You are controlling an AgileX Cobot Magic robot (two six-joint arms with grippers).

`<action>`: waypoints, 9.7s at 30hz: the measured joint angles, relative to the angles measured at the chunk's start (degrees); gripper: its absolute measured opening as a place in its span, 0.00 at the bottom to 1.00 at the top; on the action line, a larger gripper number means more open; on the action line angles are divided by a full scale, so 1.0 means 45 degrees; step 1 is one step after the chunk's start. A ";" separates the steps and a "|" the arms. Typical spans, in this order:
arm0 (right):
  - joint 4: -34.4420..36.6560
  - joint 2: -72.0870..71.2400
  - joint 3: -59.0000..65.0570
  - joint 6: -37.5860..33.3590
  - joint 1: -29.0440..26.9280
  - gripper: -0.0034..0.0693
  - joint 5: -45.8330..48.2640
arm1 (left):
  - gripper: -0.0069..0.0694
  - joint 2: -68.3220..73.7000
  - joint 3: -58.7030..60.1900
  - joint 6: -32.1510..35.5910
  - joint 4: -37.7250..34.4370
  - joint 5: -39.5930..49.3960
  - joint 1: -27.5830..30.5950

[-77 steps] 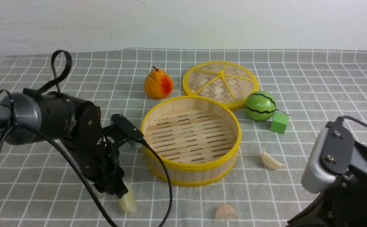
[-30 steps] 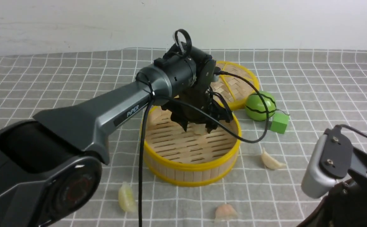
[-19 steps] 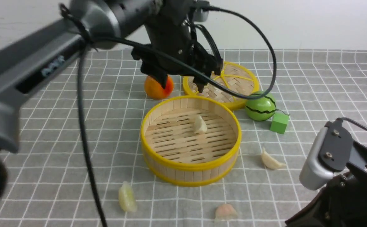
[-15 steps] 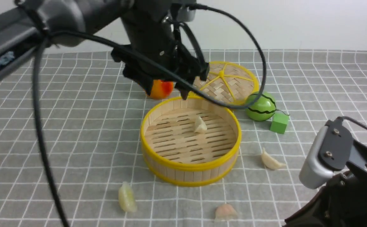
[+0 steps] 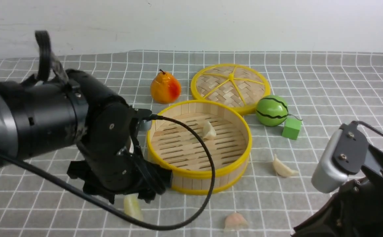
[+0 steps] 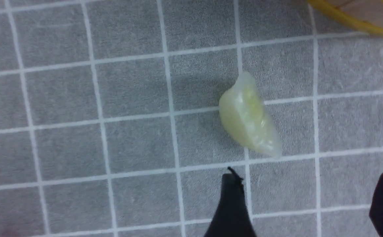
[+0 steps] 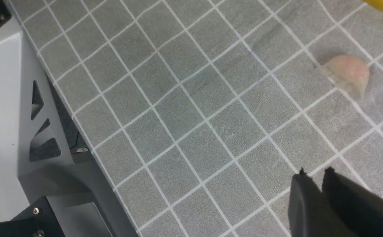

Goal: Put the dumplings into the steamer on the table with the grey tablecloth.

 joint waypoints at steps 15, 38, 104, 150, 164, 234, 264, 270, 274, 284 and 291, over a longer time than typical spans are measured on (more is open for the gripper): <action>0.0045 0.0000 0.0000 0.0000 0.0000 0.18 0.0454 | 0.75 0.2923 0.0091 -0.0200 -0.0713 -0.2093 0.1262; 0.0045 0.0000 0.0000 0.0000 0.0000 0.18 -0.0112 | 0.39 0.0987 -0.4241 0.3440 -0.2178 0.0058 0.1262; -0.4304 0.6810 -0.5092 -0.2306 0.2154 0.30 0.1252 | 0.07 -1.0359 0.2402 0.5106 -0.2053 0.3512 0.1262; -0.4577 1.0705 -1.1270 0.3965 0.2178 0.24 -0.1054 | 0.07 -1.2141 0.5292 0.5106 -0.3522 0.2709 0.1262; -0.5006 1.3639 -1.2159 0.5262 0.2178 0.27 -0.1619 | 0.07 -1.2141 0.5292 0.5106 -0.3522 0.2722 0.1262; -0.5422 1.3238 -1.1954 0.6270 0.1420 0.39 -0.1762 | 0.11 -1.2788 0.5600 0.5106 -0.3825 0.2411 0.1262; -0.5197 0.1471 -0.4215 0.6580 0.1420 0.02 -0.3922 | 0.14 -1.7142 0.7942 0.5106 -0.2980 -0.1750 0.1262; -0.4949 -0.1914 -0.1501 0.6580 0.1420 0.02 -0.5376 | 0.14 -1.7142 0.7942 0.5106 -0.2980 -0.1750 0.1262; -0.4920 -0.3216 -0.0608 0.6580 0.1420 0.03 -0.5438 | 0.14 -1.7142 0.7942 0.5106 -0.2975 -0.1750 0.1262; -0.4932 -0.4292 -0.0142 0.6580 0.1420 0.04 -0.5056 | 0.17 -1.7142 0.7942 0.5106 -0.2965 -0.1750 0.1262; -0.5019 -0.4292 0.0025 0.6580 0.1420 0.03 -0.5344 | 0.17 -1.7142 0.7942 0.5106 -0.2961 -0.1750 0.1262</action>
